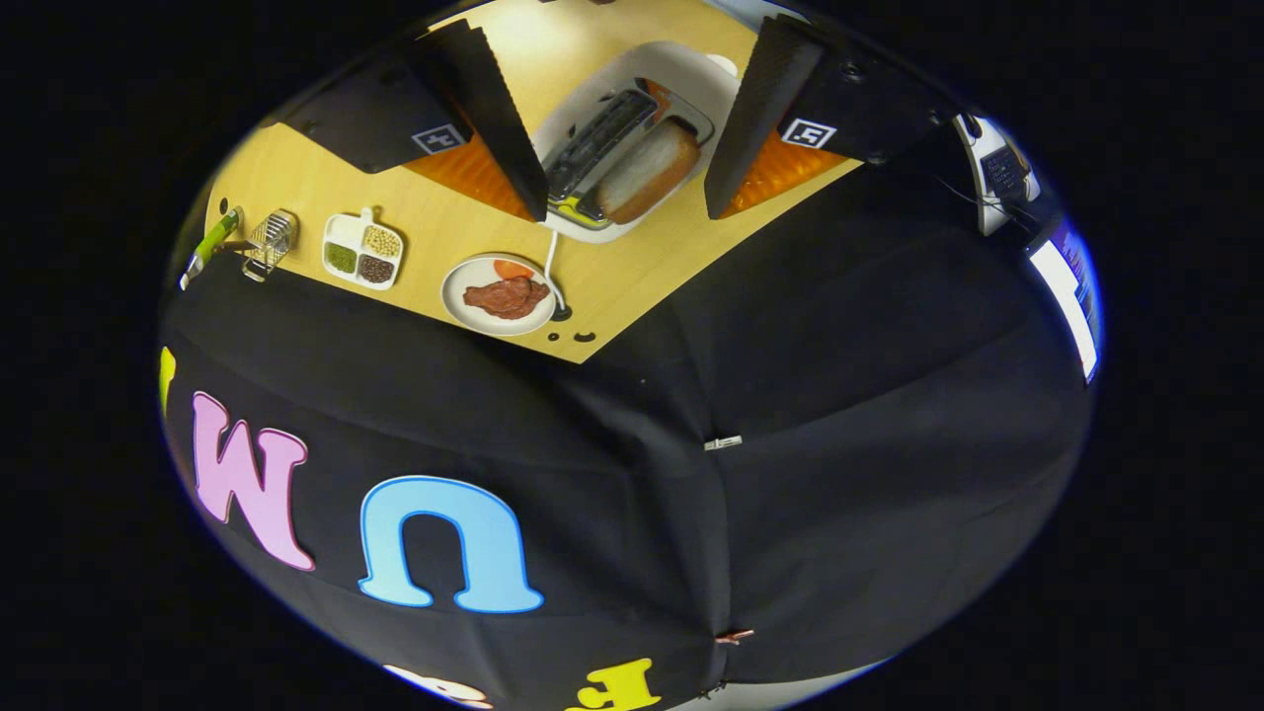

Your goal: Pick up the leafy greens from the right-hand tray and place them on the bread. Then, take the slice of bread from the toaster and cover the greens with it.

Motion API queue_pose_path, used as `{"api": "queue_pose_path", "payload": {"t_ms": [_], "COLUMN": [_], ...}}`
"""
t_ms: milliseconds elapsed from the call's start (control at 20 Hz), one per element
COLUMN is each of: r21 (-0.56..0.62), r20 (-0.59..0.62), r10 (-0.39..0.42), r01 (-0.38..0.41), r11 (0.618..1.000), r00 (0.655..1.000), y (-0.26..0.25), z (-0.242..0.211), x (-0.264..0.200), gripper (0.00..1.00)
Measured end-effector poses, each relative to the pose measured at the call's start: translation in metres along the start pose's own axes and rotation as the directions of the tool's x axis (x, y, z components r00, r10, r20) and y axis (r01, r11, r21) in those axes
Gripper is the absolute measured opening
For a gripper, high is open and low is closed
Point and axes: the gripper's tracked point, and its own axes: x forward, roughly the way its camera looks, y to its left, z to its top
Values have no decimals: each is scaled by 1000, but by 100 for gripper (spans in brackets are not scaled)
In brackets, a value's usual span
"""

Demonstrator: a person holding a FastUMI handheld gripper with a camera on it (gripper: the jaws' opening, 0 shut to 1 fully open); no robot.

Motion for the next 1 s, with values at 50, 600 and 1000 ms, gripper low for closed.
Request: {"api": "queue_pose_path", "payload": {"t_ms": [50,600,1000], "r21": [-12,-29,26], "r20": [-20,-146,-208], "r10": [-6,-85,-112], "r01": [6,82,120], "r11": [1000,996,992], "r00": [1000,986,972], "y": [3,15,12], "z": [-6,-42,-51], "x": [8,50,47], "gripper": [99,81,35]}}
